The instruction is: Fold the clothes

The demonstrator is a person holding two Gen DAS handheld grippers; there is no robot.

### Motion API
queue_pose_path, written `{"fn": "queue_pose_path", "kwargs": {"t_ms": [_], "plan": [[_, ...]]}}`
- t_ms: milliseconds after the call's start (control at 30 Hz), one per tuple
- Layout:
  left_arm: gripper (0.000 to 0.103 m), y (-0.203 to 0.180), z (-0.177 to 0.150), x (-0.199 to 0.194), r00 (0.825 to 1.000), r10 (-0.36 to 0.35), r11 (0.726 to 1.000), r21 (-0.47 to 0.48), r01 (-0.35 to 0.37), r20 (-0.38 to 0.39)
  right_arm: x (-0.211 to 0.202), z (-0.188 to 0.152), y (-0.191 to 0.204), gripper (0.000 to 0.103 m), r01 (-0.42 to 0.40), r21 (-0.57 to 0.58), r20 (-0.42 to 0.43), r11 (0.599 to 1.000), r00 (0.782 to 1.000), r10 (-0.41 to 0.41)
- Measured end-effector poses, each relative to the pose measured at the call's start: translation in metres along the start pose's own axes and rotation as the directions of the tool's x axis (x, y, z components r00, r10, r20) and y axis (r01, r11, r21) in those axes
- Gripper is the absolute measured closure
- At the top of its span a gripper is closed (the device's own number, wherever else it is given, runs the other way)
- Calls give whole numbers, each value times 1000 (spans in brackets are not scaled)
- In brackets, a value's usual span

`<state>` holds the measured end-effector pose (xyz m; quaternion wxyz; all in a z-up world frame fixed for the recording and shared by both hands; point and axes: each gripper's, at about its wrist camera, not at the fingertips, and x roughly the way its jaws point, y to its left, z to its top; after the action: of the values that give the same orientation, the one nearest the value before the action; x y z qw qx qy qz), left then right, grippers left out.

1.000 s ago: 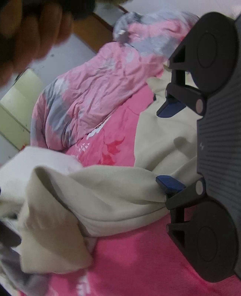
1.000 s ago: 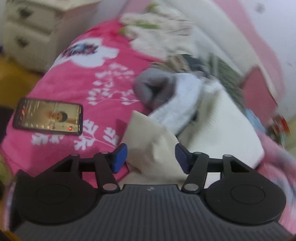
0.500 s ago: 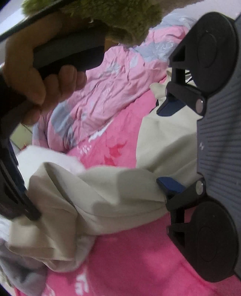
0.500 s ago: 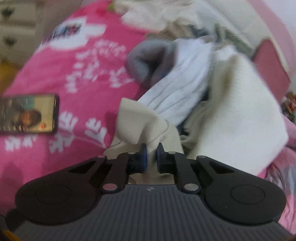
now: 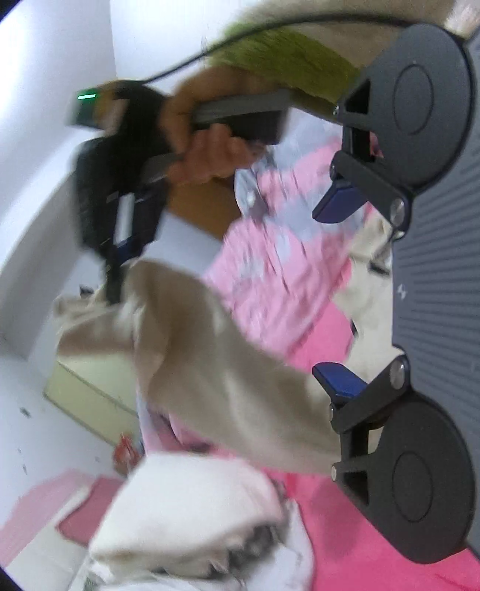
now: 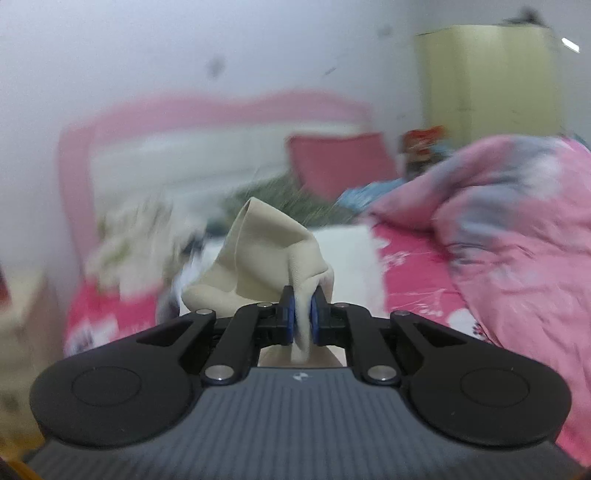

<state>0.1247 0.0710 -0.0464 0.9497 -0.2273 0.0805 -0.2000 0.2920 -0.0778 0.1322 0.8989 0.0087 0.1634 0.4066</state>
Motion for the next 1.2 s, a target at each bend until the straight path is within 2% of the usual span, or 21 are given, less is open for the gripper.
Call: {"fn": "queue_pose_path", "kwargs": {"t_ms": [67,133,267,367,500,567,600,633,733,800,900,967,1000,1100,1200], "plan": [[17,3,4,1,999,-28,999,-15,29,25,-27,-1,-18,96,0,92,59,996,998,-5],[17,14,9,-1,999,-20,998,-56,23,47,-50,-1,-33,96,-11,176,108,984,994,-8],[17,56,22,1,996,52,977,-211,-36,70,-68,7,-31,96,-92,223,154,970,986,58],[18,100,30,3,989,140,924,-364,-116,42,-56,15,-15,96,-186,225,165,956,975,151],[18,133,29,9,960,279,875,-406,-264,-23,-26,23,12,95,-300,252,153,920,951,268],[18,140,29,14,957,282,863,-418,-284,-68,-2,23,30,91,-346,290,124,892,938,323],[18,142,28,15,956,283,856,-429,-289,-81,12,21,39,86,-369,313,101,875,929,356],[18,145,27,17,955,283,849,-439,-294,-92,26,19,51,75,-394,329,62,858,916,397],[20,156,28,14,954,284,829,-477,-292,-91,45,13,74,68,-449,294,16,844,885,465],[22,165,30,10,954,288,809,-512,-290,-85,41,11,76,63,-464,269,21,844,879,477],[22,175,32,6,954,294,795,-537,-281,-63,15,2,61,61,-437,301,48,848,895,444],[22,174,35,3,951,307,808,-515,-285,-45,-6,-8,51,60,-409,326,64,852,909,412],[22,174,37,2,949,312,815,-504,-286,-35,-20,-17,46,59,-378,335,66,863,923,379],[22,169,49,-4,946,324,846,-445,-294,-9,-55,-63,37,52,-253,348,39,903,966,256],[23,159,69,-16,933,360,868,-360,-341,-17,-64,-123,28,51,-75,361,-72,930,992,108]]}}
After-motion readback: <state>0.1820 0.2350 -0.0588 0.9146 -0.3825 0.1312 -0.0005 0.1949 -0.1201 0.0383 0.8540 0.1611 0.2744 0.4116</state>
